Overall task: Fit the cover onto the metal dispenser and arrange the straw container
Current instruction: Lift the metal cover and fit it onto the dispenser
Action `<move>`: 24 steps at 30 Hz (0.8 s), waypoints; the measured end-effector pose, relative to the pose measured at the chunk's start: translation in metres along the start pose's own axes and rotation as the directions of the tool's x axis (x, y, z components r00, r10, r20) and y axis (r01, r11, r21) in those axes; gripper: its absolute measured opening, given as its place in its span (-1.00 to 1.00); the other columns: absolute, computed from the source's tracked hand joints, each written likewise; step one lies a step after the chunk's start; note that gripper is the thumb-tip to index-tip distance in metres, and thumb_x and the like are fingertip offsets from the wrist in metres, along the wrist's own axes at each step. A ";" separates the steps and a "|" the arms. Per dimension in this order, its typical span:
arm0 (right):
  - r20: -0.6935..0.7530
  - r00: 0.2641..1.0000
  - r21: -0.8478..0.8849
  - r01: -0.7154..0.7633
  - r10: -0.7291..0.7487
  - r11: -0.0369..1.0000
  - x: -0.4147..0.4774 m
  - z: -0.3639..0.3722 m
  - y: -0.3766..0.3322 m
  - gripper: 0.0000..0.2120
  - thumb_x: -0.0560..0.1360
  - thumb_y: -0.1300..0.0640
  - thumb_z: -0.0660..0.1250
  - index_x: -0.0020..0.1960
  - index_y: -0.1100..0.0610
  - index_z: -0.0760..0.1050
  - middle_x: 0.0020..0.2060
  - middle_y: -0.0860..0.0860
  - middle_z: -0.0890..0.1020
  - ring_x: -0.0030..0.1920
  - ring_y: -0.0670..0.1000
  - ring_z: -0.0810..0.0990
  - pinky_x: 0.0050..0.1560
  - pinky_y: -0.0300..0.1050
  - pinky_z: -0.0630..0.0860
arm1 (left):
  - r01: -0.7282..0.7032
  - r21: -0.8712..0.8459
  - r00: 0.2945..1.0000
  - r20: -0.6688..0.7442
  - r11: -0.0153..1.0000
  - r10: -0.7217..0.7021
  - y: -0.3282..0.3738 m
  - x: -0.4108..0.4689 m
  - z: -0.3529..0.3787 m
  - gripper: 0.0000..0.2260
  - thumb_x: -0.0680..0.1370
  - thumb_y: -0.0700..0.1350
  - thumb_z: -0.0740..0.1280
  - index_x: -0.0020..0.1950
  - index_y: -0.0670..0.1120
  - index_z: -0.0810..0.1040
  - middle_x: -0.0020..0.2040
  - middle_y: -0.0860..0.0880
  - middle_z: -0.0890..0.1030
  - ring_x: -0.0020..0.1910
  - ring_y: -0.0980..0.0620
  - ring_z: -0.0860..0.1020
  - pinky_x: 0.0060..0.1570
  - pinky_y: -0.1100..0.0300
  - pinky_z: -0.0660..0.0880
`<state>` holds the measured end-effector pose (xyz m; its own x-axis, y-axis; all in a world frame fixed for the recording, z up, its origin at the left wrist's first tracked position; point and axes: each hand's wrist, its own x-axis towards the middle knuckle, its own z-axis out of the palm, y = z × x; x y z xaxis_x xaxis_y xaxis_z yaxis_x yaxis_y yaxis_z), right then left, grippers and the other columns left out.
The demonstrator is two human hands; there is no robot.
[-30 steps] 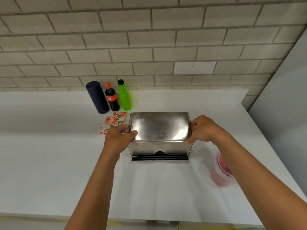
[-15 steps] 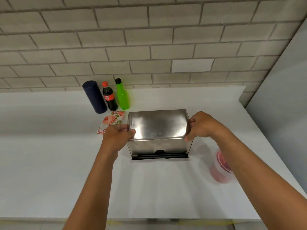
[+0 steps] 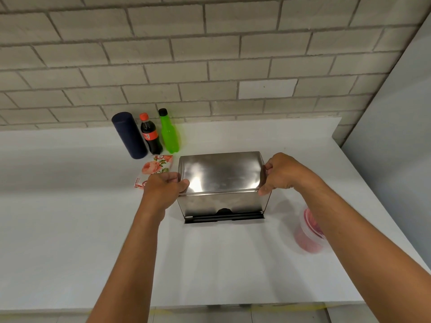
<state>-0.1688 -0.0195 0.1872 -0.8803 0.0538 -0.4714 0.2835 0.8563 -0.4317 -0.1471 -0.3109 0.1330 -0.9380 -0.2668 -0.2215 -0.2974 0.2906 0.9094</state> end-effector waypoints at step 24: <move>0.010 1.000 0.033 0.000 -0.001 0.999 0.012 0.004 0.008 -0.52 0.24 0.18 0.71 0.08 0.30 0.65 0.05 0.22 0.72 0.09 0.20 0.70 0.20 0.10 0.62 | -0.016 0.059 1.000 -0.014 0.998 0.017 -0.007 0.009 0.002 -0.77 0.48 -0.09 0.55 -0.27 0.13 0.56 -0.18 0.21 0.58 -0.16 0.22 0.51 -0.11 0.17 0.50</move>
<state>-0.1754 -0.0140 0.1752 -0.8768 0.0483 -0.4784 0.2954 0.8391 -0.4567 -0.1536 -0.3130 0.1239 -0.9404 -0.2742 -0.2011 -0.2921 0.3486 0.8906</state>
